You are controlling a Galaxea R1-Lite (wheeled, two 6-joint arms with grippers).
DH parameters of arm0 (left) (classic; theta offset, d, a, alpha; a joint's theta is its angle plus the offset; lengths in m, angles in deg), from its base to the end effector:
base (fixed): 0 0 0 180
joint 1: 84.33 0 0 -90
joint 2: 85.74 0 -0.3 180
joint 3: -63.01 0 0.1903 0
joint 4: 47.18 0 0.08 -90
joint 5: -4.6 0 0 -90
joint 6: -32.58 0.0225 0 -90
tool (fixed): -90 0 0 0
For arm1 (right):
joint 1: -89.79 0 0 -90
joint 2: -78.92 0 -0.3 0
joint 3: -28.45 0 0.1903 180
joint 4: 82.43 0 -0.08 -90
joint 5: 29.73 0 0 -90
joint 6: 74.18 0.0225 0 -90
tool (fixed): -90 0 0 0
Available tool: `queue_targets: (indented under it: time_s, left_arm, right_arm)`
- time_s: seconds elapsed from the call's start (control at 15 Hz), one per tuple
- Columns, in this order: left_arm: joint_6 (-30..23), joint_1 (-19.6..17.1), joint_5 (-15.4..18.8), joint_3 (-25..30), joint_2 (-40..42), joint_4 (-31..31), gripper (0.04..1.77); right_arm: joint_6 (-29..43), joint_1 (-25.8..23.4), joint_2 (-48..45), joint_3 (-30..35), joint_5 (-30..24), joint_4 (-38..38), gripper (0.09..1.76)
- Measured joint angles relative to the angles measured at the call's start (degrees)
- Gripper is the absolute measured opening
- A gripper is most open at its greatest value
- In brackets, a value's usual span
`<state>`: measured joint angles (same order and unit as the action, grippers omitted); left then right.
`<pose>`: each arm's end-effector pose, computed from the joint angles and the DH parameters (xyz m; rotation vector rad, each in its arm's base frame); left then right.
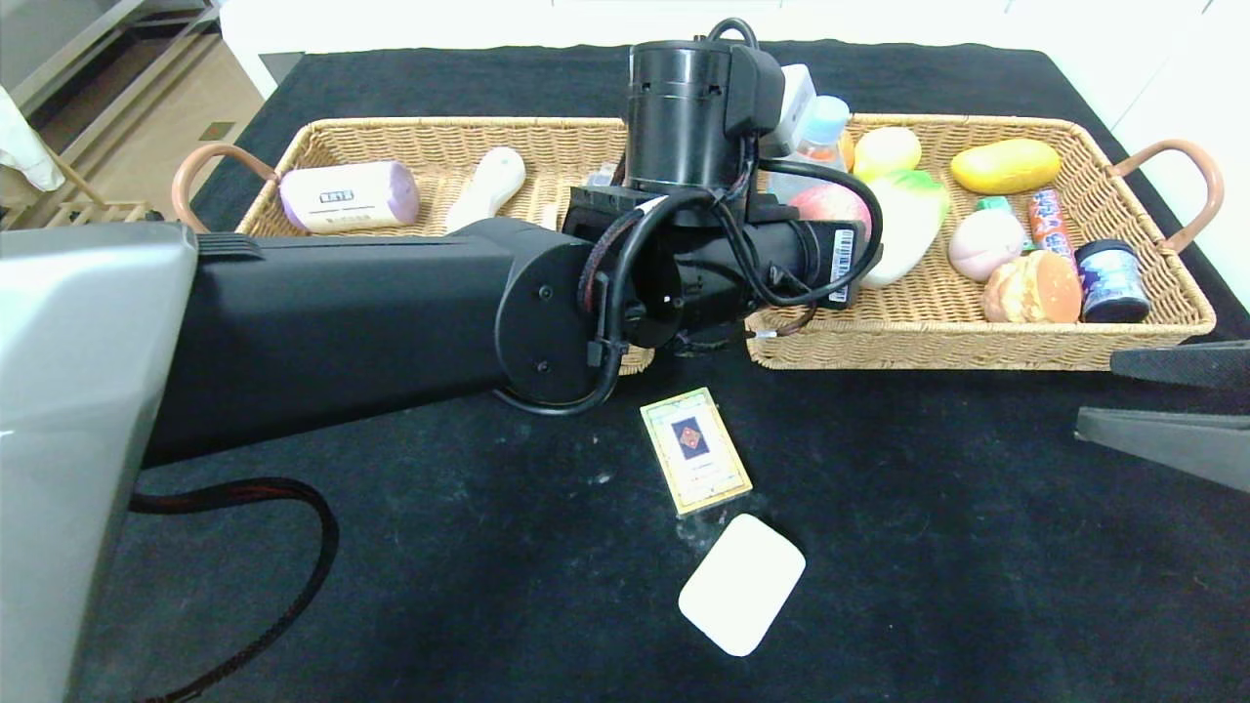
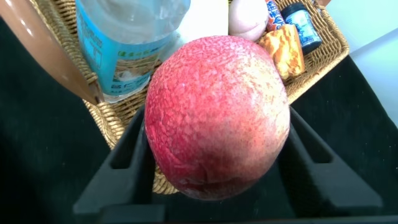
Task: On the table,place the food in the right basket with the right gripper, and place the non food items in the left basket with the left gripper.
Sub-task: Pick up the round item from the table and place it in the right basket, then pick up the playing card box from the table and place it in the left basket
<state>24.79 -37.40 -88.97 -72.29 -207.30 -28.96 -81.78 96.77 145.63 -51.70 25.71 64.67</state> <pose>0.3042 -0.3234 0.2928 -0.0952 0.1237 -0.7500 0.1566 0.0320 0.2870 -0.0429 0.2887 0.7385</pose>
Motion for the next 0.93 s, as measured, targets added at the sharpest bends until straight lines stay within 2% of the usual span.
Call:
queue_targets:
  time_s: [0.4,0.93]
  left_arm:
    - [0.38,-0.11,-0.12,-0.13,-0.13,0.11,1.48]
    - [0.38,-0.07,-0.39,-0.09,0.57,1.35,1.63]
  right_arm:
    - [0.00,-0.01,0.02,0.17,-0.02,-0.02,1.71]
    - [-0.01,-0.09,0.11,0.15,0.00,0.11,1.71]
